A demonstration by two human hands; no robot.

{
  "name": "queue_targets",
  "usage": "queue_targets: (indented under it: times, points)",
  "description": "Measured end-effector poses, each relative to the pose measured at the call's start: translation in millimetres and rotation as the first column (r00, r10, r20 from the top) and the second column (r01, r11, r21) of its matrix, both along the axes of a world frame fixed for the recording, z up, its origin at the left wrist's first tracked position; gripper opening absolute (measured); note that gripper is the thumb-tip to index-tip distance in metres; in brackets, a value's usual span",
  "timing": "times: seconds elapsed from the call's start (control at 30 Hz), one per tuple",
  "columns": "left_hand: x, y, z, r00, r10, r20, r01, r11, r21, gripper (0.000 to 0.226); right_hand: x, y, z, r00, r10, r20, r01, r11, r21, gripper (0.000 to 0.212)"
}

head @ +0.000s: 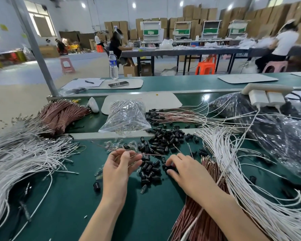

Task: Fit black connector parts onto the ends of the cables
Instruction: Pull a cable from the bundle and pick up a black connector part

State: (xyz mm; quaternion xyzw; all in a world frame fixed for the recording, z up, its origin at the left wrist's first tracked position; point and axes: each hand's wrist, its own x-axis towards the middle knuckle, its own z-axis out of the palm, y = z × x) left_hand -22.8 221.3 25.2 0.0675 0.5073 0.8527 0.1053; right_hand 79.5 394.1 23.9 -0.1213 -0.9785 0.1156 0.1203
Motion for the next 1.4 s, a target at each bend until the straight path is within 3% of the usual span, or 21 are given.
queue_targets:
  times: [0.2, 0.3, 0.37, 0.4, 0.47, 0.5, 0.53, 0.57, 0.63, 0.87, 1.2, 1.4]
  points:
    - [2.2, 3.0, -2.6, 1.000, -0.028, -0.015, 0.028, 1.000, -0.011, 0.002, -0.5, 2.1, -7.7, 0.993, 0.002, -0.117, -0.011, 0.997, -0.075, 0.012]
    - [2.0, 3.1, -2.4, 0.999, -0.030, 0.021, 0.030, 0.999, 0.031, 0.001, 1.3, 1.2, -1.3, 0.959, -0.083, -0.272, -0.003, 0.954, -0.300, 0.013]
    - [2.5, 3.6, -1.5, 0.998, -0.032, 0.061, 0.027, 0.996, 0.079, 0.004, 2.0, 3.3, 4.3, 0.915, -0.198, -0.352, -0.023, 0.845, -0.535, 0.023]
    - [2.7, 4.0, -0.7, 0.996, -0.037, 0.077, 0.028, 0.994, 0.108, 0.005, 1.5, 3.2, 7.8, 0.890, -0.271, -0.366, -0.062, 0.724, -0.687, 0.023]
    - [3.4, 4.9, 1.1, 0.994, -0.045, 0.099, 0.029, 0.987, 0.157, 0.008, -1.6, 0.7, 15.3, 0.848, -0.415, -0.329, -0.214, 0.299, -0.930, 0.021]
    - [3.6, 5.2, 1.5, 0.993, -0.046, 0.105, 0.028, 0.985, 0.169, 0.010, -3.4, -1.3, 18.3, 0.839, -0.464, -0.285, -0.295, 0.052, -0.954, 0.020]
    - [3.7, 5.6, 1.9, 0.993, -0.045, 0.107, 0.026, 0.985, 0.173, 0.009, -4.6, -3.1, 19.9, 0.835, -0.495, -0.241, -0.349, -0.137, -0.927, 0.020]
    - [4.0, 6.0, 2.2, 0.993, -0.043, 0.107, 0.024, 0.984, 0.175, 0.007, -5.5, -4.3, 20.1, 0.837, -0.506, -0.208, -0.375, -0.254, -0.891, 0.019]
    - [5.0, 7.1, 2.4, 0.993, -0.036, 0.110, 0.015, 0.983, 0.180, 0.004, -5.5, -5.9, 19.5, 0.855, -0.486, -0.182, -0.388, -0.366, -0.846, 0.019]
    - [7.8, 6.9, 6.0, 0.995, -0.019, 0.096, 0.001, 0.983, 0.184, 0.003, -3.5, -6.5, 22.0, 0.882, -0.437, -0.175, -0.386, -0.458, -0.801, 0.024]
    - [8.7, 4.7, 8.0, 0.994, -0.039, 0.101, 0.019, 0.982, 0.186, 0.004, -0.3, -10.8, 23.5, 0.894, -0.419, -0.160, -0.360, -0.455, -0.814, 0.026]
    - [9.9, 5.5, 8.3, 0.990, -0.084, 0.112, 0.057, 0.972, 0.229, 0.027, -0.9, -13.1, 22.3, 0.900, -0.411, -0.145, -0.341, -0.457, -0.821, 0.025]
